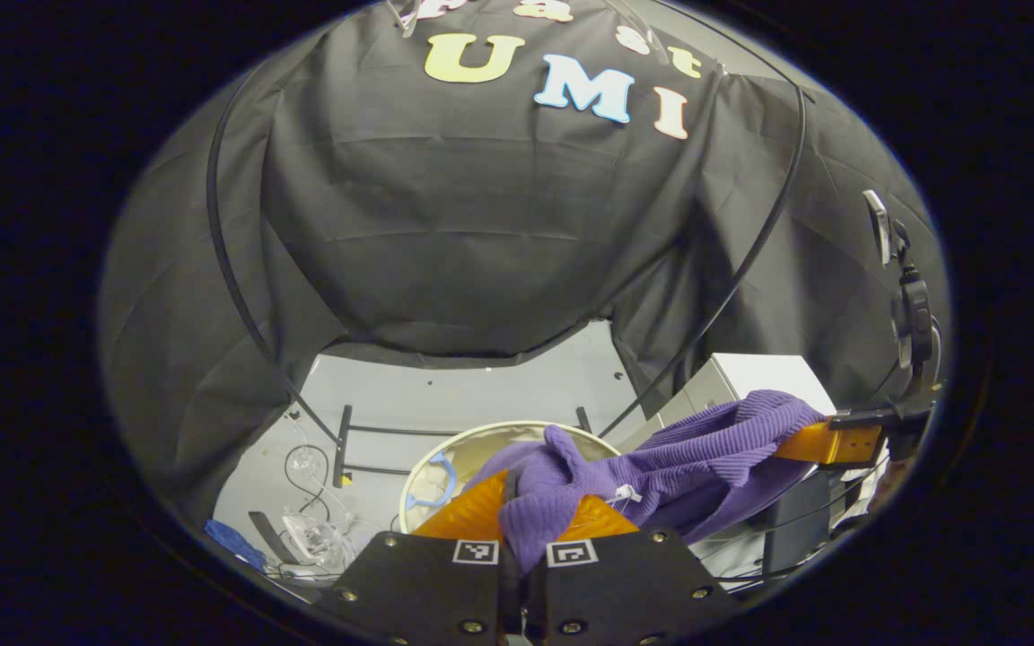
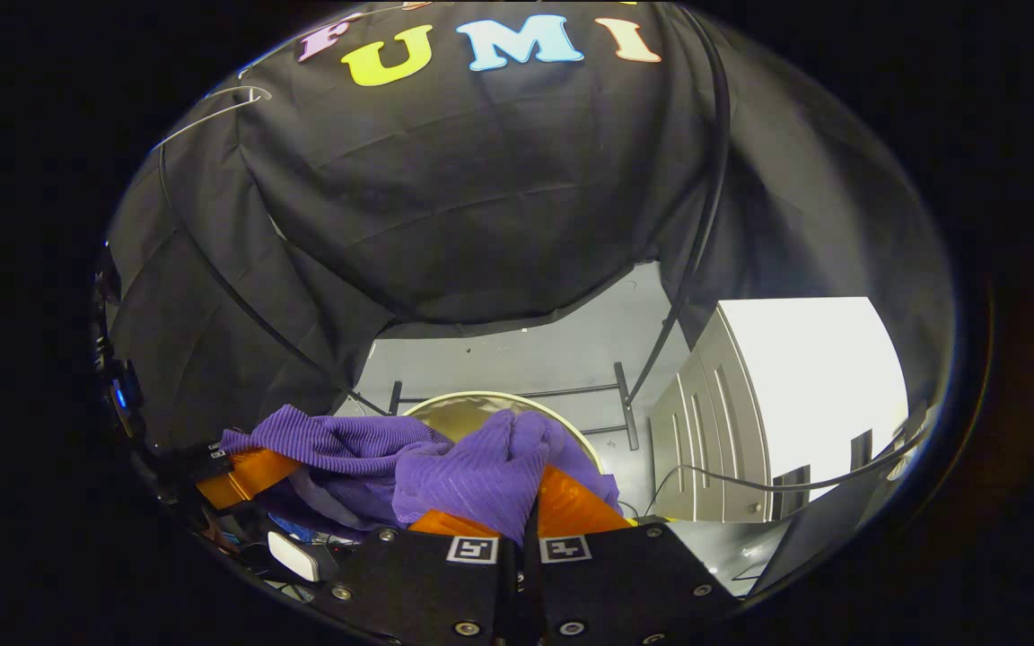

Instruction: Grasp the clothes on the hanger with both hands and then place them into the laundry hamper below.

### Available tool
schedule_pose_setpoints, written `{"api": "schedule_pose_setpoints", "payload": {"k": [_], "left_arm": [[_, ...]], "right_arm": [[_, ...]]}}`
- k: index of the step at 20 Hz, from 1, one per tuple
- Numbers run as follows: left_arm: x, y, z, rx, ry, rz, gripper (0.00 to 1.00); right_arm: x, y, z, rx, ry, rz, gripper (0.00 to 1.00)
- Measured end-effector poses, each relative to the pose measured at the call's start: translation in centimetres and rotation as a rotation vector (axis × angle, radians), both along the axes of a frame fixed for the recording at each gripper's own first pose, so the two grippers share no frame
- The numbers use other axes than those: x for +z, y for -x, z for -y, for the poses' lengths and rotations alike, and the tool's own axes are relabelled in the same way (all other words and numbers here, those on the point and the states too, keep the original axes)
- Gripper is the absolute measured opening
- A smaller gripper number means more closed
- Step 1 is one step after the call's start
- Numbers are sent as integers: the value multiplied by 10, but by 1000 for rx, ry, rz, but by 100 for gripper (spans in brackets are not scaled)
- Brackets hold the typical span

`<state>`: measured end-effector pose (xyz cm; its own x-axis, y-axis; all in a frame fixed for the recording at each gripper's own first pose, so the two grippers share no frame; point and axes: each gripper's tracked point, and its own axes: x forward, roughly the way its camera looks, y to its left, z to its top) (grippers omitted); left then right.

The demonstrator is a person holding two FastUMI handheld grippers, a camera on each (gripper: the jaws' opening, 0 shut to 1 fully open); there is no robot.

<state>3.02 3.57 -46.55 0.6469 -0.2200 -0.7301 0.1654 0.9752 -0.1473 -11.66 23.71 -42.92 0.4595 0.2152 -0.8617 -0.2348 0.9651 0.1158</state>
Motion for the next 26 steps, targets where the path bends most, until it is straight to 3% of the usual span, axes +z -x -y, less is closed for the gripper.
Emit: {"api": "schedule_pose_setpoints", "payload": {"k": [2, 3, 9, 10, 11, 13, 16, 17, 18, 19, 20, 21, 24, 26], "left_arm": [[-1, 0, -2, 6, -23, -5, 9], [-1, 0, -6, 8, -36, -7, 4], [-2, 7, -17, 35, -80, -40, 4], [-2, 9, -19, 34, -98, -44, 9], [2, 10, -24, 32, -133, -47, 0], [5, 13, -39, 17, -235, -47, 7], [13, 20, -41, 4, -261, -53, 13], [15, 22, -40, 8, -256, -55, 14], [21, 22, -41, 10, -255, -41, 30], [29, 24, -41, 7, -258, -25, 36], [38, 23, -41, 1, -256, -8, 35], [45, 22, -39, -9, -254, 7, 34], [62, 21, -42, -52, -333, 48, 100], [75, 18, -41, -75, -369, 84, 96]], "right_arm": [[1, 4, -1, 6, -2, -9, 5], [1, 5, 0, 7, 1, -12, 5], [1, 10, -4, 8, 13, -51, 10], [1, 11, -6, 0, 11, -55, 12], [3, 12, -8, -9, 8, -62, 13], [6, 16, -10, -11, 7, -74, 18], [24, 23, -11, 4, -21, -66, 26], [32, 23, -12, 4, -34, -61, 37], [38, 24, -8, 2, -42, -52, 48], [47, 22, -3, -8, -39, -40, 60], [53, 23, 5, -20, -34, -28, 75], [60, 21, 11, -34, -28, -14, 79], [76, 23, 31, -74, -15, 9, 93], [86, 21, 49, -101, 8, 36, 95]]}}
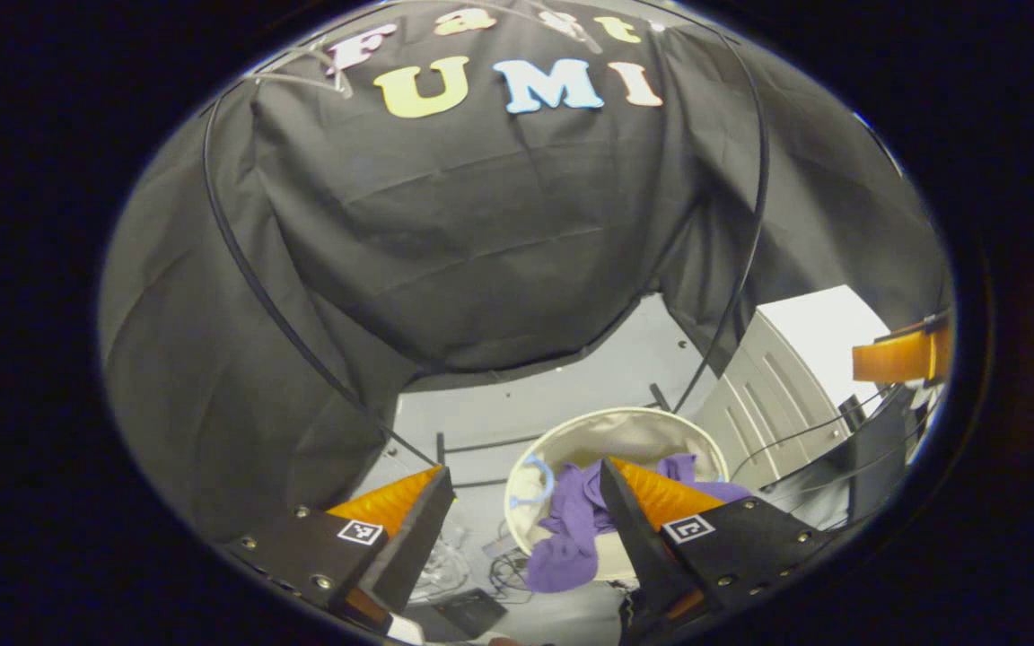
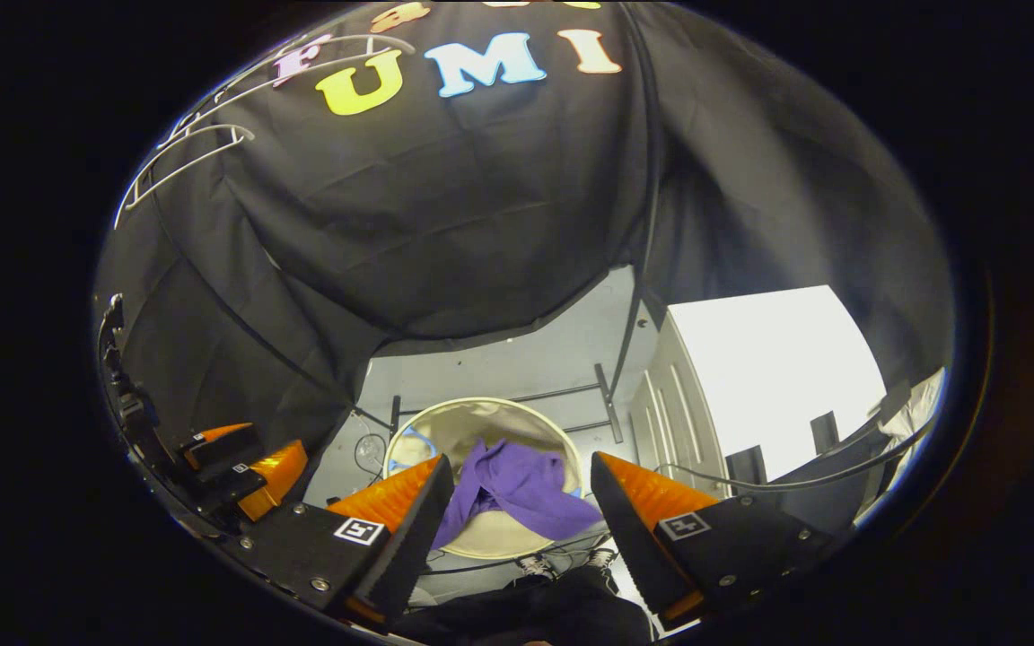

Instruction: Grasp the clothes on the hanger with both hands and then place them into the laundry hamper below.

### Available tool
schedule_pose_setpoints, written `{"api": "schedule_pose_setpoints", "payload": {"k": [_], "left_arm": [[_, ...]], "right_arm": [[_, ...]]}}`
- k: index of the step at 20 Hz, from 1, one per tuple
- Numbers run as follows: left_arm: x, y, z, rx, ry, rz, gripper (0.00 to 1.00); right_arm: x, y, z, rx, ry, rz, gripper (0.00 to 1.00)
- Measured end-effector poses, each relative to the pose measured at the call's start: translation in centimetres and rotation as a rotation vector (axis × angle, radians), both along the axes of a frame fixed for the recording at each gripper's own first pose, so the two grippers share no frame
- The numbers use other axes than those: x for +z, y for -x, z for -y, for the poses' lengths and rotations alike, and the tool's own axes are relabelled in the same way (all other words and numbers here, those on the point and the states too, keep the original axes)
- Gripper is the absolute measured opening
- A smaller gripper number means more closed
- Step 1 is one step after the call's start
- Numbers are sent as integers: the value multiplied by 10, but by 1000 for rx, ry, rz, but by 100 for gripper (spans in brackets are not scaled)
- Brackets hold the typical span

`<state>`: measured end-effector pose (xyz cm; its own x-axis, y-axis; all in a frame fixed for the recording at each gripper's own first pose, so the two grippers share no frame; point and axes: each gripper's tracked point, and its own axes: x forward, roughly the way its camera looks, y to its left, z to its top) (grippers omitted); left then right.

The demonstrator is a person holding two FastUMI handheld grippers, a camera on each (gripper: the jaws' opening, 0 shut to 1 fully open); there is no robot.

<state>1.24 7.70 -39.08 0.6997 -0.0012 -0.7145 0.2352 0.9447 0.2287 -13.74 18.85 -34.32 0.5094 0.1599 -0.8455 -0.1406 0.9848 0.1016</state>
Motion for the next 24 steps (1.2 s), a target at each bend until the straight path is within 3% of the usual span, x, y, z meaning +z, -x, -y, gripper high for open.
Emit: {"api": "schedule_pose_setpoints", "payload": {"k": [1, 9, 10, 14, 17, 18, 19, 20, 22, 24], "left_arm": [[6, 1, 4, -11, 1, 9, 100], [73, 24, 35, -32, 89, 107, 100], [82, 23, 43, -22, 101, 120, 96], [135, 18, 76, 66, 177, 182, 100], [185, 12, 104, 159, 255, 263, 96], [201, 12, 114, 184, 285, 291, 100], [217, 12, 121, 208, 311, 320, 96], [234, 10, 128, 229, 332, 352, 98], [268, 10, 137, 253, 359, 433, 100], [304, 14, 143, 263, 371, 533, 100]], "right_arm": [[5, 0, 9, -15, 12, 10, 95], [53, -20, 62, -59, 21, 116, 96], [62, -23, 68, -57, 15, 136, 96], [102, -40, 95, -3, 0, 232, 96], [143, -60, 118, 30, -13, 334, 96], [159, -65, 126, 34, -28, 369, 95], [172, -70, 133, 38, -46, 406, 95], [187, -76, 142, 37, -59, 445, 95], [215, -84, 167, 31, -79, 521, 92], [247, -98, 190, 27, -96, 614, 95]]}}
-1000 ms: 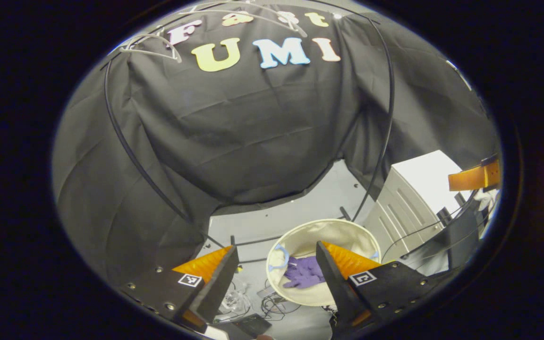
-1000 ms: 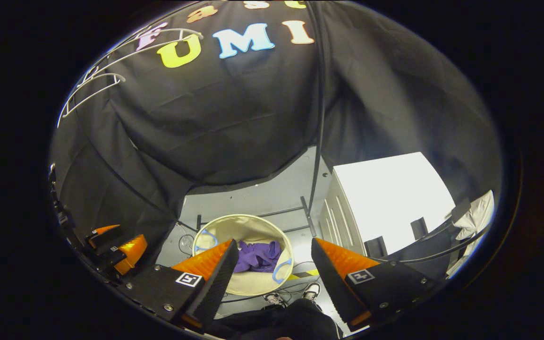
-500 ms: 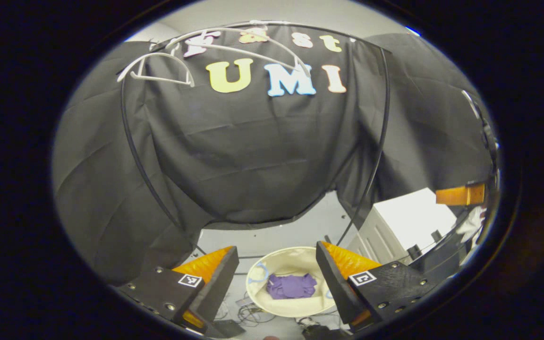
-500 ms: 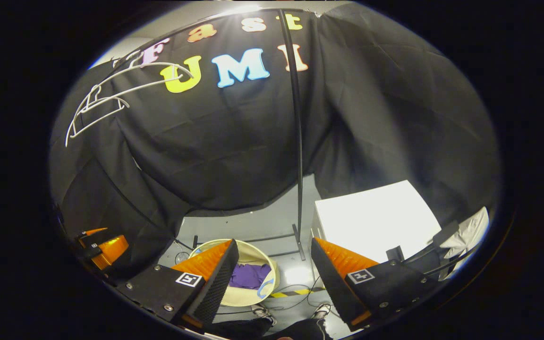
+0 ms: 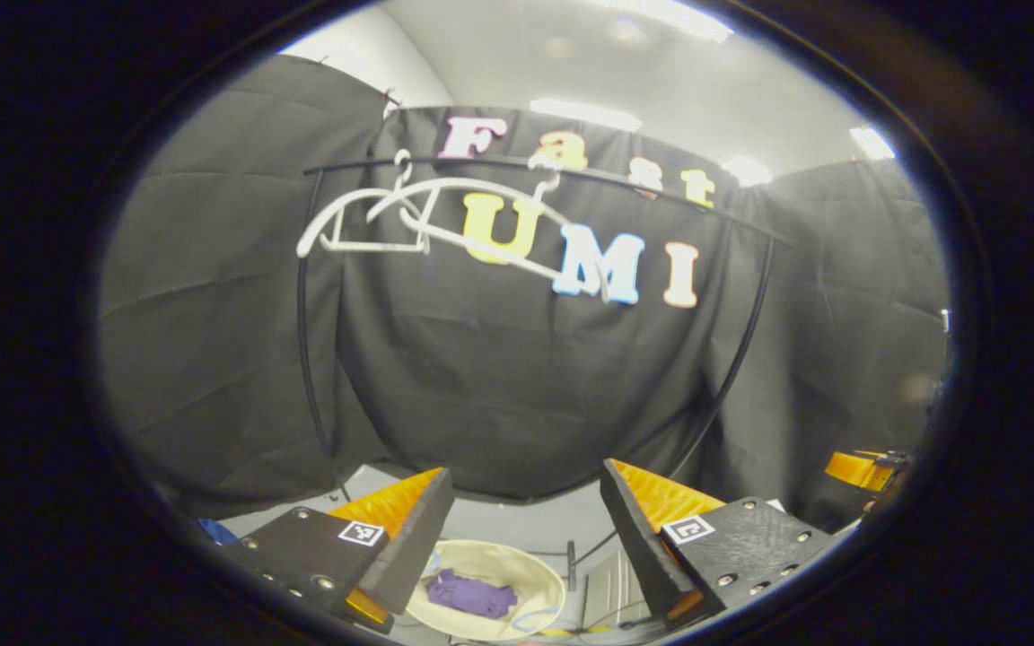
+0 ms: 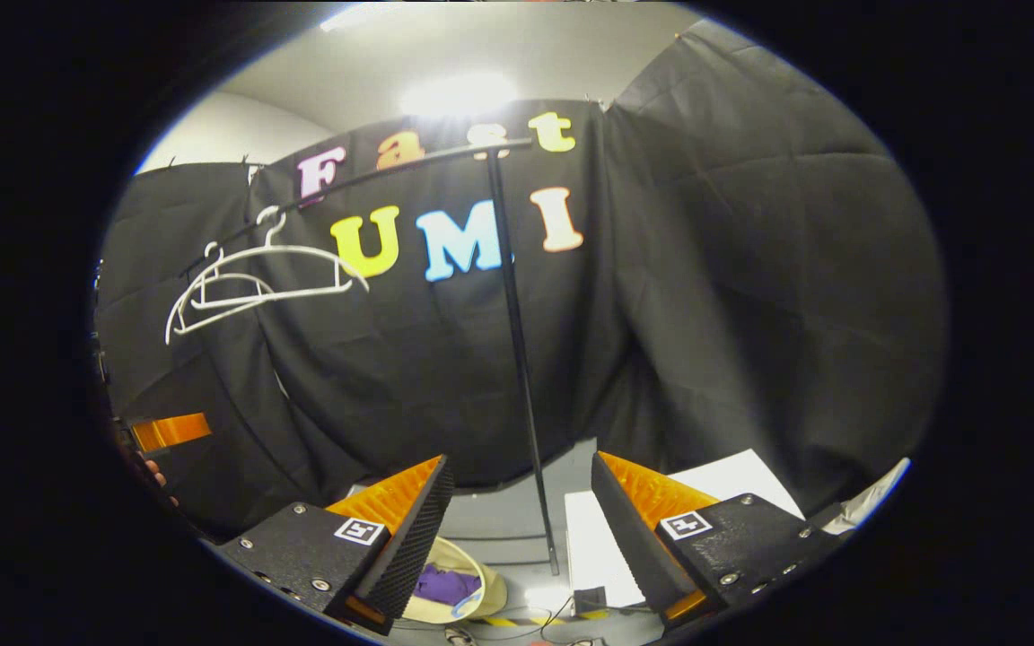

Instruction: Grasp the clothes on the hanger with both hands and then place them into the laundry hamper below.

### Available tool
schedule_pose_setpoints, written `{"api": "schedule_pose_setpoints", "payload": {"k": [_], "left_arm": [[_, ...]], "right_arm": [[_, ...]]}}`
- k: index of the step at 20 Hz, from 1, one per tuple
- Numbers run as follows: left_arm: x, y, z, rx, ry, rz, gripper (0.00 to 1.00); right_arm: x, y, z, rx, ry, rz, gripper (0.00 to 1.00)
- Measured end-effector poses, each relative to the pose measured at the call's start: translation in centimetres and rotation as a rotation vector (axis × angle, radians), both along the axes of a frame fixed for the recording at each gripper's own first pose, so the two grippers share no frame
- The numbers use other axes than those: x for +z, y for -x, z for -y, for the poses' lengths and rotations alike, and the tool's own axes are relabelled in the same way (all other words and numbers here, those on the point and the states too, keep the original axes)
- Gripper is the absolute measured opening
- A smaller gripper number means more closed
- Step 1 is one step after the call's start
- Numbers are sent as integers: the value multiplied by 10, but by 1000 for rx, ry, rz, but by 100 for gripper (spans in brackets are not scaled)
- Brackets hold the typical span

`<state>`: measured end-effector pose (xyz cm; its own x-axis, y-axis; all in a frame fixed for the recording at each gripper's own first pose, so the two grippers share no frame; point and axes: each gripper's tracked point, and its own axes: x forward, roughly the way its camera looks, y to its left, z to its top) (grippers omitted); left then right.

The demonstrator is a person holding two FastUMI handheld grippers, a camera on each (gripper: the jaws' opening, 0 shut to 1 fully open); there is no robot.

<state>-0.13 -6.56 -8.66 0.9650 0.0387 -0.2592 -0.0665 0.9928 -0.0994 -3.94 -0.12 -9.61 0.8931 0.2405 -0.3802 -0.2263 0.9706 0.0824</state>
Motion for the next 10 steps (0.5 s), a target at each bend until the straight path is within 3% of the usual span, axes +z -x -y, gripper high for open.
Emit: {"api": "schedule_pose_setpoints", "payload": {"k": [5, 10], "left_arm": [[92, 31, 21, 23, -22, 214, 100], [148, 52, 25, -10, -28, 294, 98]], "right_arm": [[69, -18, 56, -11, 1, 200, 91], [127, -22, 99, -95, -8, 334, 95]]}}
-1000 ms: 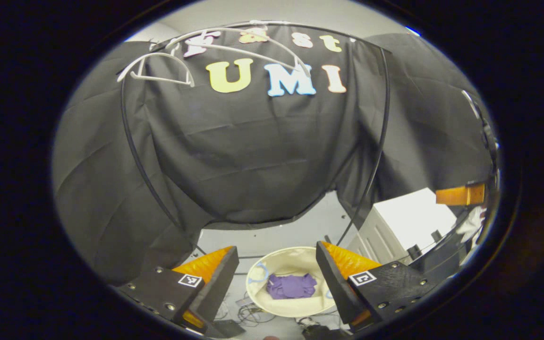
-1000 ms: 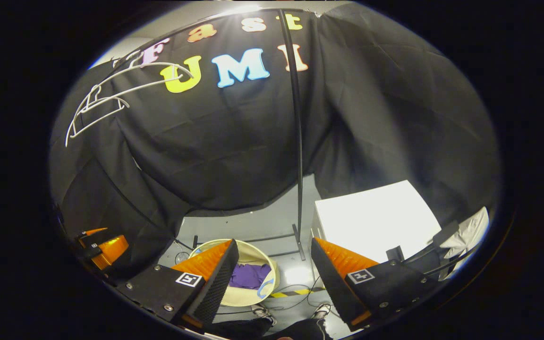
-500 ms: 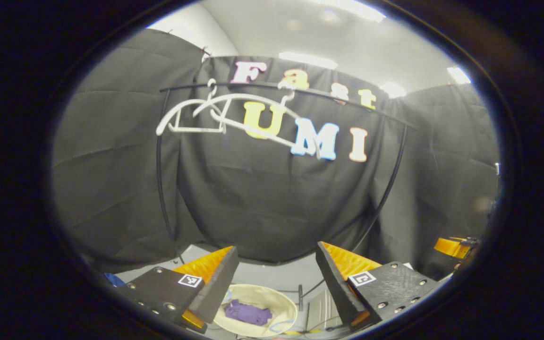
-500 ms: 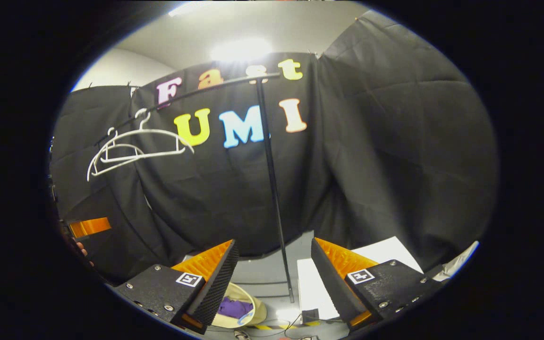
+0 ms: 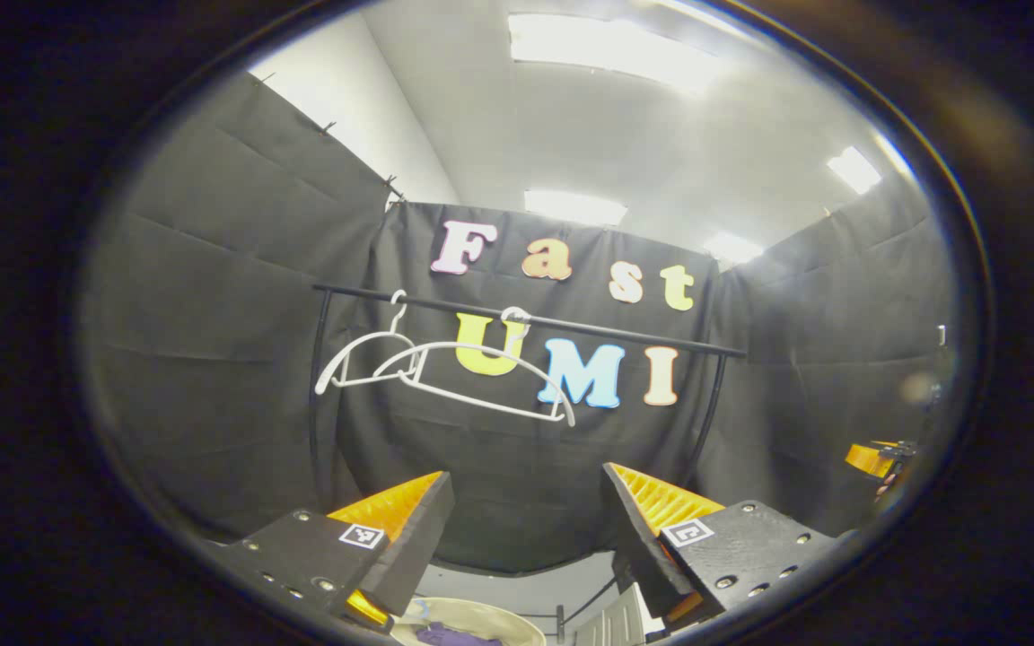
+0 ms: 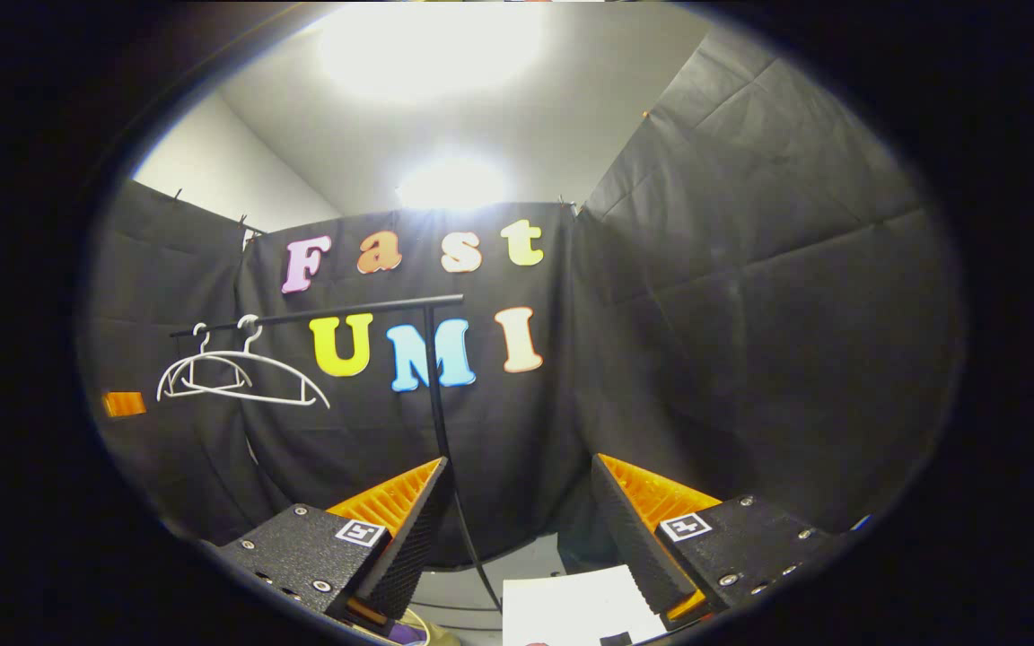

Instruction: Grasp the clothes on the hanger with both hands and then place them into the laundry hamper below.

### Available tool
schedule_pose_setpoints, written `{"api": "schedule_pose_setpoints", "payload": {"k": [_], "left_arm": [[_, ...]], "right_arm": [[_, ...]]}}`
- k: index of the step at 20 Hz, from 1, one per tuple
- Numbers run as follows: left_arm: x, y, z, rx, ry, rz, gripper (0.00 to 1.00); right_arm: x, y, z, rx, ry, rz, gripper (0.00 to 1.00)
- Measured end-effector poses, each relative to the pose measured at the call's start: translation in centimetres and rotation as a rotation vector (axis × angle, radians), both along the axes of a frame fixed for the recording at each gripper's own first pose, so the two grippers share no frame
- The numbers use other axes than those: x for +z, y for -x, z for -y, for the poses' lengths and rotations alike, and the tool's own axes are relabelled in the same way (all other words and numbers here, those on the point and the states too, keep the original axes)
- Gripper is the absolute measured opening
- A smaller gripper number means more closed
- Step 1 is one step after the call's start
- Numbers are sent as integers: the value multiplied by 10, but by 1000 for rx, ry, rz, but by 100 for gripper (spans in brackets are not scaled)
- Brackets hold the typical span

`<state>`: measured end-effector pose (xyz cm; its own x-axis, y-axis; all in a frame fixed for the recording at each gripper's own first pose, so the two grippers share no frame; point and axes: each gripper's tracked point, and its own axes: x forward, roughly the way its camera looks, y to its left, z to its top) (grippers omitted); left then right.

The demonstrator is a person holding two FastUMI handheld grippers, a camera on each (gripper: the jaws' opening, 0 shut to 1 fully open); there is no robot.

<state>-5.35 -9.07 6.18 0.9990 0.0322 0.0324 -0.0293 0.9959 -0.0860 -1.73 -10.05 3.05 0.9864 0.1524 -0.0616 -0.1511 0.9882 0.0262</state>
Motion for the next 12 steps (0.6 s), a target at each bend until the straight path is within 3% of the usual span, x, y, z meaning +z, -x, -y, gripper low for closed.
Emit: {"api": "schedule_pose_setpoints", "payload": {"k": [4, 5, 7, 9, 12], "left_arm": [[24, 11, -14, 1, -33, 56, 97], [26, 13, -17, -4, -30, 58, 96], [27, 14, -24, -8, -31, 63, 95], [19, 16, -34, -5, -57, 55, 95], [9, 25, -53, 6, -109, 34, 100]], "right_arm": [[13, 3, 5, -36, -4, 31, 95], [14, 5, 2, -37, -5, 35, 91], [13, 10, -6, -32, -9, 36, 95], [4, 10, -13, -39, 1, 16, 91], [-5, -1, -39, -26, 7, -31, 95]]}}
